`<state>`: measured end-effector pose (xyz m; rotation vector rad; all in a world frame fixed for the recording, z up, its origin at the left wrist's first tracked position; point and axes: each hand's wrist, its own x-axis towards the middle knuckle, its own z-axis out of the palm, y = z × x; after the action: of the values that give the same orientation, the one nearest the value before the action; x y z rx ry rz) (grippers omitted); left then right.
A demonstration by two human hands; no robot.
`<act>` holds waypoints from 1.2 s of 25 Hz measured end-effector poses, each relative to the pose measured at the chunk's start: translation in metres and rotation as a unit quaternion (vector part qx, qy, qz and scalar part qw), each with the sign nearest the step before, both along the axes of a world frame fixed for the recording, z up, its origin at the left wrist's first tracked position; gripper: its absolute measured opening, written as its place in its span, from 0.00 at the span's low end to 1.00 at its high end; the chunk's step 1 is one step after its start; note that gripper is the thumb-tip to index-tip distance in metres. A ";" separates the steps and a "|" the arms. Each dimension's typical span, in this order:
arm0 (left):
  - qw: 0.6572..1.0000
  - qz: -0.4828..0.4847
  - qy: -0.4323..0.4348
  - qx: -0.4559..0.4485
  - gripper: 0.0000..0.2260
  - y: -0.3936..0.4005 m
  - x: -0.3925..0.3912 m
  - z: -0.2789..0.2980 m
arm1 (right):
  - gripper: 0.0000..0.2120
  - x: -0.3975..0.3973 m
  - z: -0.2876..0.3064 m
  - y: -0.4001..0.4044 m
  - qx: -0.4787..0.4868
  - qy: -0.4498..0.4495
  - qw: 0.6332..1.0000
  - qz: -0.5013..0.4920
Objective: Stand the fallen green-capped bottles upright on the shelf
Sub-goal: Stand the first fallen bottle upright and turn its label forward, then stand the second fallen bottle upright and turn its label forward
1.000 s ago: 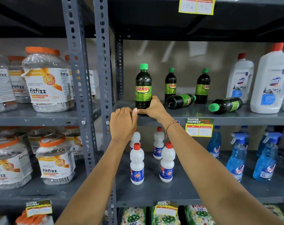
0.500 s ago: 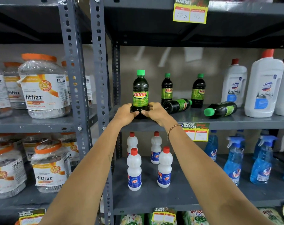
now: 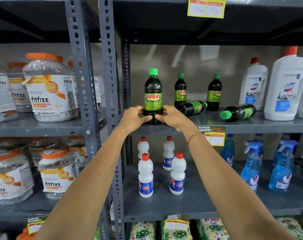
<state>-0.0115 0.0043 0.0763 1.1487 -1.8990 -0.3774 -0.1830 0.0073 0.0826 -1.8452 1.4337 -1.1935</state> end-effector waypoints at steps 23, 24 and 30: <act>0.944 0.026 -0.019 -0.329 0.09 0.043 -0.060 -0.047 | 0.18 -0.047 -0.006 -0.013 -0.021 -0.135 0.965 -0.224; 0.941 0.019 -0.044 -0.334 0.09 0.042 -0.075 -0.049 | 0.18 -0.056 -0.004 -0.010 -0.011 -0.124 0.961 -0.247; 0.915 0.102 -0.194 -0.338 0.17 0.020 -0.119 -0.070 | 0.24 -0.091 0.020 -0.005 0.043 -0.105 0.955 -0.273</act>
<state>-0.1303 0.0248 0.0065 0.9617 -1.9680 0.6319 -0.2735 0.0021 0.1022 -1.2455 1.8980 -1.4977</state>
